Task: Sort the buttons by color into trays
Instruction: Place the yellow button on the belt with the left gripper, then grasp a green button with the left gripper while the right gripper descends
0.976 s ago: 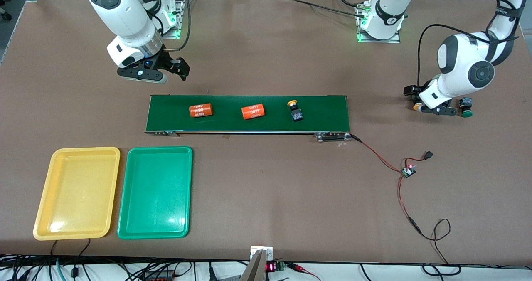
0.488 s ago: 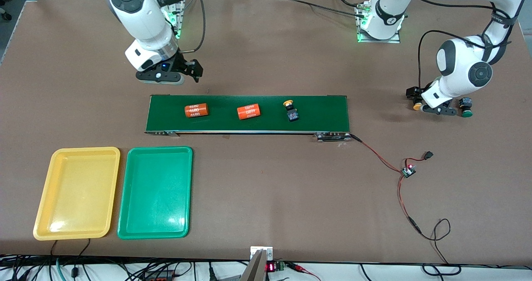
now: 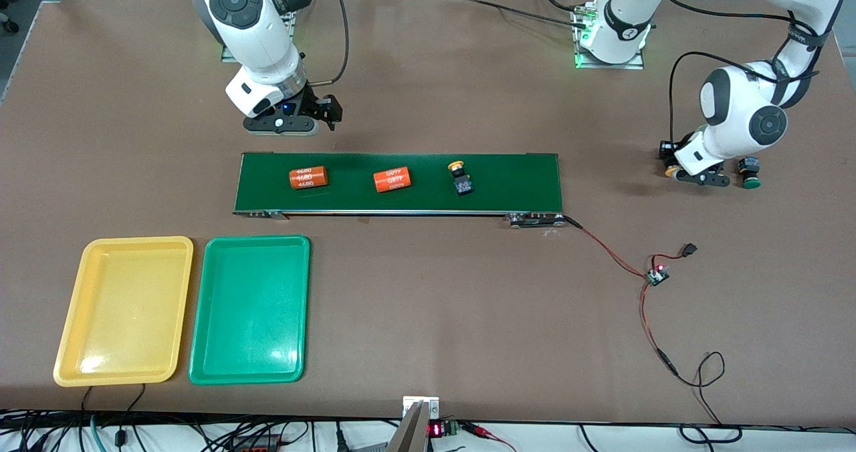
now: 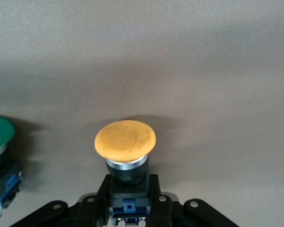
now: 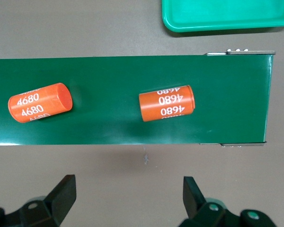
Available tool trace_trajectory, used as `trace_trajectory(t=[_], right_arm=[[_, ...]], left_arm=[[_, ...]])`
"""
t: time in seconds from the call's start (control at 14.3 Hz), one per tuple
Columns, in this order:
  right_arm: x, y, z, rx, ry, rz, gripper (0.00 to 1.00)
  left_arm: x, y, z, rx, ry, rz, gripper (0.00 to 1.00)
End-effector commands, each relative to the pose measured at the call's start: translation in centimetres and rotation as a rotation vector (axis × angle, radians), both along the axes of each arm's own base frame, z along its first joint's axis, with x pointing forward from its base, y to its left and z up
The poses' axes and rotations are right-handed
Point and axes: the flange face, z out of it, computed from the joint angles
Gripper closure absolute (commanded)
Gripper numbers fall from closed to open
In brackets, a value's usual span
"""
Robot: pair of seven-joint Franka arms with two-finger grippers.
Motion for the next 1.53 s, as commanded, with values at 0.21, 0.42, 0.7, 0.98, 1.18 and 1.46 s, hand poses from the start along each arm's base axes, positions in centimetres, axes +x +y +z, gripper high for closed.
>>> trace_trajectory(t=[0.21,0.42,0.7,0.98,1.18,1.46], right_arm=[[-0.2,0.0,0.2,0.003,-0.002,-0.011,0.0],[-0.2,0.0,0.2,0.002,-0.001,-0.011,0.0],[-0.3,0.0,0.2,0.001,0.0,-0.013,0.0],[-0.2,-0.1,0.2,0.001,0.0,-0.017,0.0],[-0.2,-0.2,0.4,0.001,0.0,-0.019,0.0],[-0.3,-0.5,0.5,-0.013,0.021,-0.055,0.0]], left_arm=[[6.3,-4.6,7.0,-0.031,0.036,-0.076,0.83],[9.5,-11.9,9.2,-0.089,-0.028,-0.058,0.83],[10.8,-22.1,10.2,-0.138,-0.043,0.053,0.83],[10.4,-30.1,8.9,-0.249,-0.038,0.145,0.83],[9.5,-34.2,7.4,-0.299,-0.061,0.132,0.8],[9.0,-35.1,7.6,-0.3,-0.053,0.111,0.0]])
